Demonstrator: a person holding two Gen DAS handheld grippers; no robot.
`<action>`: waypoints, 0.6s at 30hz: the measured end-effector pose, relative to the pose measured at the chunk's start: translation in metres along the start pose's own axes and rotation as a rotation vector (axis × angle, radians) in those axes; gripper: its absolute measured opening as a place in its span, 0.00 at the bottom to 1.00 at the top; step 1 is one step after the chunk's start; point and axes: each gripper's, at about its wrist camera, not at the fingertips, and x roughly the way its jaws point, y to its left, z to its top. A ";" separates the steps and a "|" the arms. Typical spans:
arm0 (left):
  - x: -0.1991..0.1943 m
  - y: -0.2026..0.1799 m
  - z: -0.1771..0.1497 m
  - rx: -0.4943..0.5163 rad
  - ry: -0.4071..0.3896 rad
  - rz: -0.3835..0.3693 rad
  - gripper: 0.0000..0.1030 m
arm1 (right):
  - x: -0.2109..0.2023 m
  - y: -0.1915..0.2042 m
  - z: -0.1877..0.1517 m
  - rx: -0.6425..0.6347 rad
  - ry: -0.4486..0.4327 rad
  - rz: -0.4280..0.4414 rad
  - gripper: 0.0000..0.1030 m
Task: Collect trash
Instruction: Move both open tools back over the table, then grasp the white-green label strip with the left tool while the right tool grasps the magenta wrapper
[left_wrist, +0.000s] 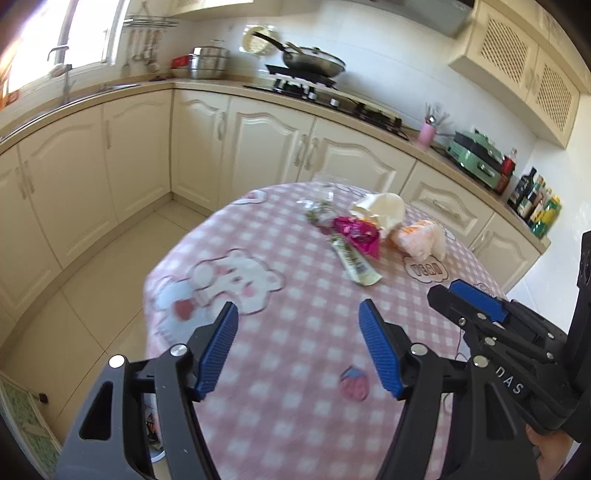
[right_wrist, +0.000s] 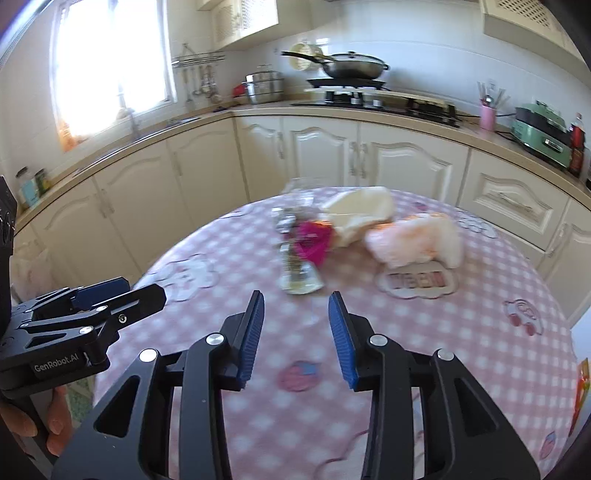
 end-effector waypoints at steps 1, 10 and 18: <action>0.011 -0.009 0.004 0.009 0.014 -0.001 0.64 | 0.003 -0.011 0.001 0.009 0.001 -0.011 0.34; 0.098 -0.053 0.030 0.073 0.120 0.009 0.64 | 0.029 -0.075 0.010 0.077 0.031 -0.032 0.38; 0.135 -0.064 0.033 0.135 0.160 0.045 0.21 | 0.045 -0.086 0.013 0.106 0.048 -0.011 0.44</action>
